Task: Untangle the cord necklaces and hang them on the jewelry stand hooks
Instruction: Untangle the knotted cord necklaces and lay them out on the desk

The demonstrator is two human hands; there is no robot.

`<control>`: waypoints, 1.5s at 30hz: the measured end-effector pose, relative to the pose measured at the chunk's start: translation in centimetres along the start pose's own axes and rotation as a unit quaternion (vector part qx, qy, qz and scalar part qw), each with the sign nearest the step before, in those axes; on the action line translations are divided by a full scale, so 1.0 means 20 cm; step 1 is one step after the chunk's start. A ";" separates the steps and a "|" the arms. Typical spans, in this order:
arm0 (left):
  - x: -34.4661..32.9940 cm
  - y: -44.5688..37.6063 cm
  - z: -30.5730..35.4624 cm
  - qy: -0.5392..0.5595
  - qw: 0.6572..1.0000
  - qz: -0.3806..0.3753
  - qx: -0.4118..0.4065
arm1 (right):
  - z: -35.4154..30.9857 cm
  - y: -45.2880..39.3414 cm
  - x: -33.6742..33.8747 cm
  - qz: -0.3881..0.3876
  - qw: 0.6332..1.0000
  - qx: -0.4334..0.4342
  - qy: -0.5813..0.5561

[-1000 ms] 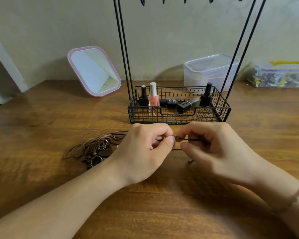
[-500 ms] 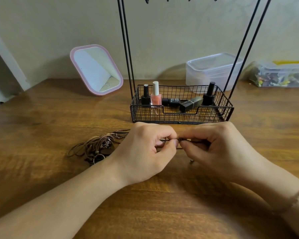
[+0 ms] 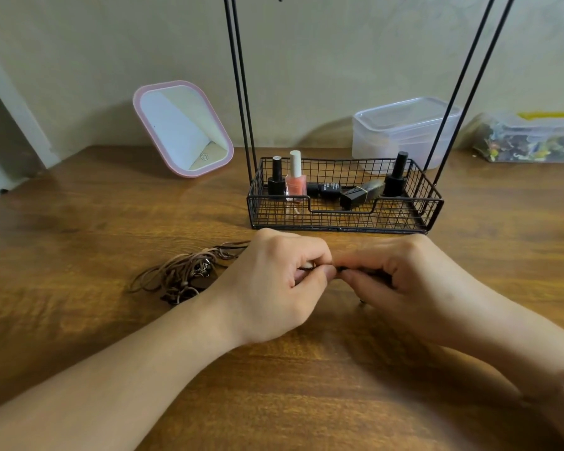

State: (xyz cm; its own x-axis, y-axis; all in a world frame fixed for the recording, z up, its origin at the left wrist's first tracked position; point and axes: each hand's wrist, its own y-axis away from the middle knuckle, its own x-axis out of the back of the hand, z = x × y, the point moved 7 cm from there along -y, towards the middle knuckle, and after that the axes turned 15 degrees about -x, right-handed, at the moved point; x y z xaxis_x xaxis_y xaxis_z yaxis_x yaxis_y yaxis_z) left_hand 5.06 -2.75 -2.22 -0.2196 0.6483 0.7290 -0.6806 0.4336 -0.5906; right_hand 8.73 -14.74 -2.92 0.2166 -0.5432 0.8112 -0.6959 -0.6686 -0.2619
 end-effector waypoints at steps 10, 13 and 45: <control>-0.03 0.02 -0.06 0.002 0.999 -0.049 0.016 | -0.04 0.02 -0.04 -0.006 0.991 0.057 0.125; -0.01 0.02 -0.10 0.054 0.996 -0.033 0.066 | -0.06 0.03 -0.02 0.003 0.986 0.080 0.143; 0.02 0.07 -0.37 0.071 0.982 0.082 0.157 | -0.03 -0.11 -0.18 0.004 0.976 -0.005 0.220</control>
State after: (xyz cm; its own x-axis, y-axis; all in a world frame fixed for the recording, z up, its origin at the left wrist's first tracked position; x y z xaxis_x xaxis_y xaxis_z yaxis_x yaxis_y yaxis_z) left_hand 9.23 2.66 -5.31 -0.2600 0.7830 0.5651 -0.8311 0.1166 -0.5438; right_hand 9.20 -11.02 -4.90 -0.1018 -0.2773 0.9554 -0.7030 -0.6595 -0.2663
